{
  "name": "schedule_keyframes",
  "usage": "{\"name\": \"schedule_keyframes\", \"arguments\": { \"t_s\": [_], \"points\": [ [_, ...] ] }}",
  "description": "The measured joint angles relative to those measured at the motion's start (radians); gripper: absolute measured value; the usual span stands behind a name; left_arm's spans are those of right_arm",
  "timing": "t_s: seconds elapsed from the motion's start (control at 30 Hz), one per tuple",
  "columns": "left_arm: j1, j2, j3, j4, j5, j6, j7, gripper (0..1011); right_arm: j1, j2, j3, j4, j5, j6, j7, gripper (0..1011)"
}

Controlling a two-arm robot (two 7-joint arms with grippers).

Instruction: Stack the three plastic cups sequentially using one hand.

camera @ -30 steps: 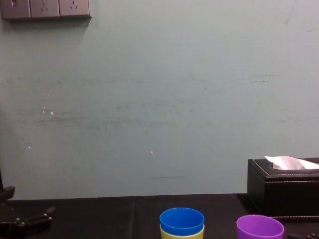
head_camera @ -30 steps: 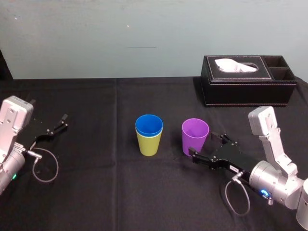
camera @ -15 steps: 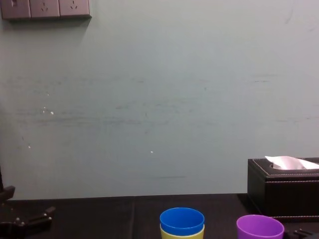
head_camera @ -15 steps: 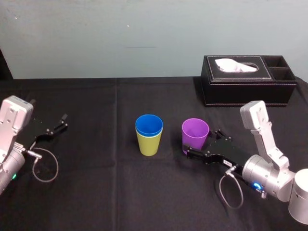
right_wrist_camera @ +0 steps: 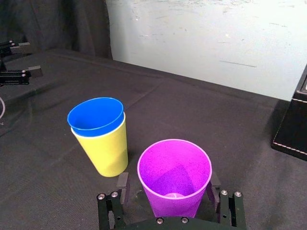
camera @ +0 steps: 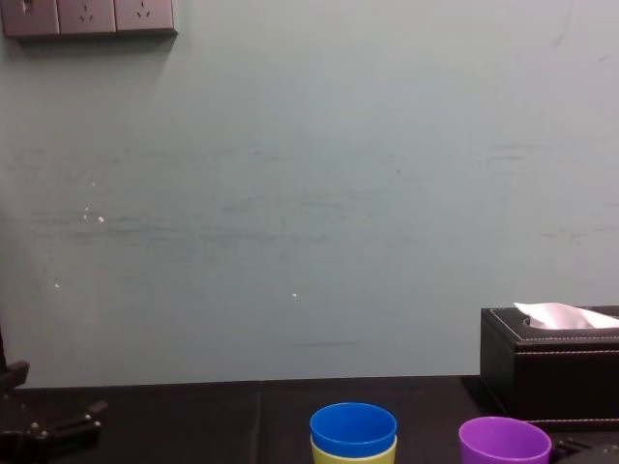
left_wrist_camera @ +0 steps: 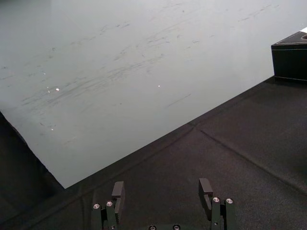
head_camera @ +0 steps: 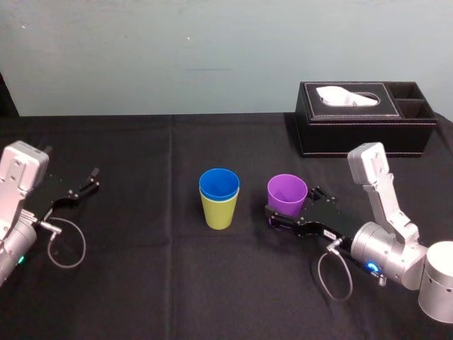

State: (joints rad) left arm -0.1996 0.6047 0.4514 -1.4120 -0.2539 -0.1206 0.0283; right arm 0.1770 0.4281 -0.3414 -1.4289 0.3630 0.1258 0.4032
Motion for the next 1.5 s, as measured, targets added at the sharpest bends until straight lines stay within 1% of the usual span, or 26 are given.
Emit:
{"name": "schedule_keyframes", "arguments": {
  "t_s": [0.4,0.5,0.7,0.83,1.07,1.5],
  "points": [
    [0.0,0.0,0.0,0.0,0.0,0.0,0.0,1010,0.003,-0.002,-0.003,0.004,-0.004,0.0,0.0,998],
    [0.0,0.0,0.0,0.0,0.0,0.0,0.0,1010,0.003,-0.002,-0.003,0.004,-0.004,0.0,-0.001,964],
    [0.0,0.0,0.0,0.0,0.0,0.0,0.0,1010,0.002,-0.001,-0.002,0.003,-0.004,0.0,-0.001,814],
    [0.0,0.0,0.0,0.0,0.0,0.0,0.0,1010,0.002,-0.001,-0.002,0.002,-0.003,0.0,-0.001,761],
    [0.0,0.0,0.0,0.0,0.0,0.0,0.0,1010,0.002,-0.001,-0.001,0.002,-0.003,0.0,-0.001,732],
    [0.0,0.0,0.0,0.0,0.0,0.0,0.0,1010,0.002,-0.001,-0.001,0.002,-0.002,0.0,-0.001,732]
  ]
}}
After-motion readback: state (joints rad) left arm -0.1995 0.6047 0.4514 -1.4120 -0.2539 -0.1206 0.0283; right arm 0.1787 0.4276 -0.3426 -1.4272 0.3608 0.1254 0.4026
